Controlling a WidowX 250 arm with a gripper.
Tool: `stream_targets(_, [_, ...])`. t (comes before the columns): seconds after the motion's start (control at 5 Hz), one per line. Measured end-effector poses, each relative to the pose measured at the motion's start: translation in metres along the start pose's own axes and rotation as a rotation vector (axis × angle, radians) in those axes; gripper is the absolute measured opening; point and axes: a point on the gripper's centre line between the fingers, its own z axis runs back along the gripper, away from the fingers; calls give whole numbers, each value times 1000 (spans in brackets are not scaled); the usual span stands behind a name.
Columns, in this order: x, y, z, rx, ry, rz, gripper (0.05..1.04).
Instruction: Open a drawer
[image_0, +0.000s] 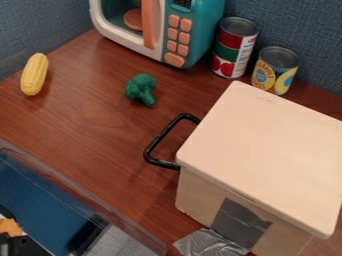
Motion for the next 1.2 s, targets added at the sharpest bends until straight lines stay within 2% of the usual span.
stream_targets(0.2, [0,-3,-4,-11,-3,11,1000])
stream_targets(0.4, [14,-23,-18,2,-49,72,1000])
stream_targets(0.6, [35,-44,-34,-41,-42,103,1000])
stream_targets(0.8, [49,-56,-49,-102,-54,112,1000])
stream_targets(1.0, [66,-61,-64,-163,-87,134,1000])
stream_targets(1.2, [86,-66,-76,-191,-136,158,1000])
